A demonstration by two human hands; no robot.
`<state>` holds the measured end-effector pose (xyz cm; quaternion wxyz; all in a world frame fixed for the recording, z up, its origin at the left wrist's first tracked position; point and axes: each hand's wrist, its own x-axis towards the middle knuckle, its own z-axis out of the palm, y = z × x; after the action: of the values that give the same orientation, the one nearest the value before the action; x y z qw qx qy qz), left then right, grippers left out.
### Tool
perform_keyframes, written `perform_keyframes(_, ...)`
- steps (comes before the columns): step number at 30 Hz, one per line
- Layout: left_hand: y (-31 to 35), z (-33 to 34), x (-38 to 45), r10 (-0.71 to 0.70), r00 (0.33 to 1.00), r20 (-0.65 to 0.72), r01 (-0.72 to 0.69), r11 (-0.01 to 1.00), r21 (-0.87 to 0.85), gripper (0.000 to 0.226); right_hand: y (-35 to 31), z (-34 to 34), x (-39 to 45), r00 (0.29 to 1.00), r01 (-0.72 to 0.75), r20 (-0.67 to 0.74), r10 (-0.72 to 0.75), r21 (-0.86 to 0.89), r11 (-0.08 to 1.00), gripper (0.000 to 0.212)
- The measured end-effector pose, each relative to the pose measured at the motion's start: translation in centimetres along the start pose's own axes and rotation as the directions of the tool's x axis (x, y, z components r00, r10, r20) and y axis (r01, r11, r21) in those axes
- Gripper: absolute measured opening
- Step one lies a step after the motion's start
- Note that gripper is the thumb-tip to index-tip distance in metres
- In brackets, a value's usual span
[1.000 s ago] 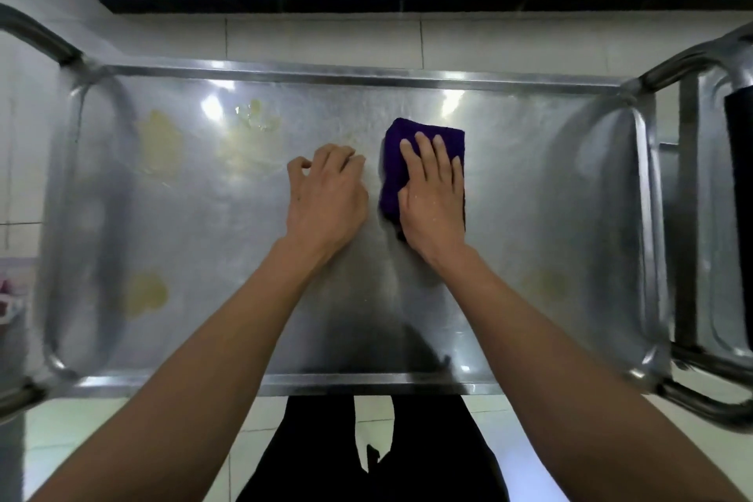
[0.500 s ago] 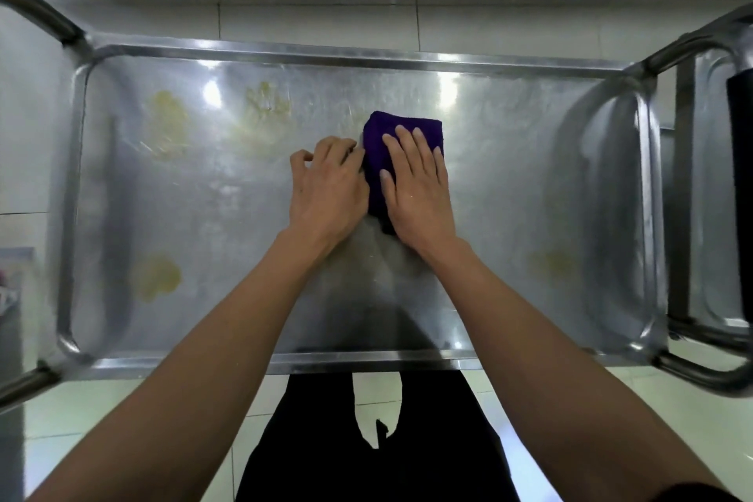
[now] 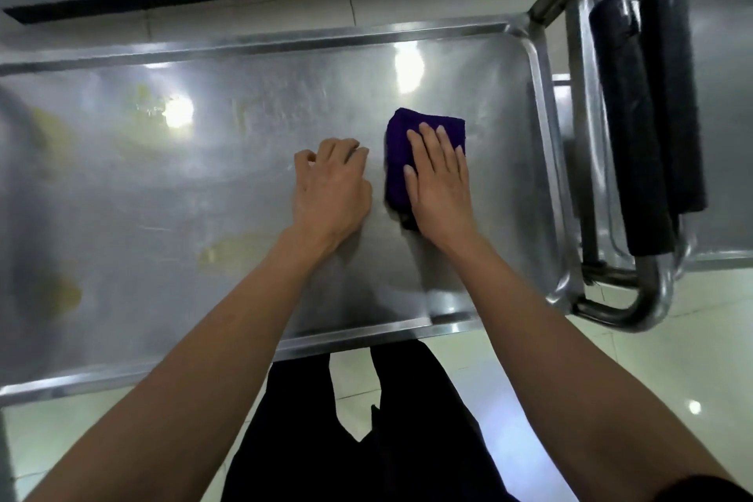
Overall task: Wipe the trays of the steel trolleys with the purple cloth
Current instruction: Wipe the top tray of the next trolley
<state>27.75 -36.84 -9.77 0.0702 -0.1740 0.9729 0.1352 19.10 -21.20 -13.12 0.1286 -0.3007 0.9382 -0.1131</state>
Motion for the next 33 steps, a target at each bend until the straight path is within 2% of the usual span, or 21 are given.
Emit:
perform_keyframes(4, 4.0, 1.1, 0.9, 0.025, 0.999, 0.027, -0.026, 1.000, 0.017, 0.038, 5.0, -1.4, -0.8, 0.998, -0.059, -0.020, 0.060, 0.016, 0.998, 0.052)
perform_keyframes(11, 6.7, 1.9, 1.4, -0.065, 0.995, 0.080, 0.050, 0.983, 0.179, 0.036, 11.1, -3.7, -1.1, 0.989, -0.137, -0.055, 0.138, 0.014, 0.990, 0.051)
perform_keyframes(20, 7.7, 1.4, 0.9, -0.123, 0.978, 0.169, 0.085, 0.973, 0.214, 0.048, 10.8, -2.9, -5.9, 0.985, -0.167, -0.050, 0.167, 0.017, 0.986, 0.052)
perform_keyframes(26, 7.0, 1.0, 0.7, -0.076, 0.977, 0.198, 0.037, 0.981, 0.192, 0.047, 9.7, -2.3, -8.9, 0.975, -0.221, -0.016, 0.221, -0.051, 0.974, 0.053)
perform_keyframes(29, 5.7, 1.0, 0.8, -0.028, 0.983, 0.180, 0.004, 0.992, 0.129, 0.042, 8.7, -2.0, -8.6, 0.971, -0.236, -0.036, 0.235, -0.043, 0.971, 0.053)
perform_keyframes(33, 3.2, 0.7, -0.3, 0.036, 0.991, 0.129, -0.038, 0.999, 0.016, 0.037, 6.2, -0.9, -8.1, 0.983, -0.181, -0.040, 0.179, -0.036, 0.983, 0.053)
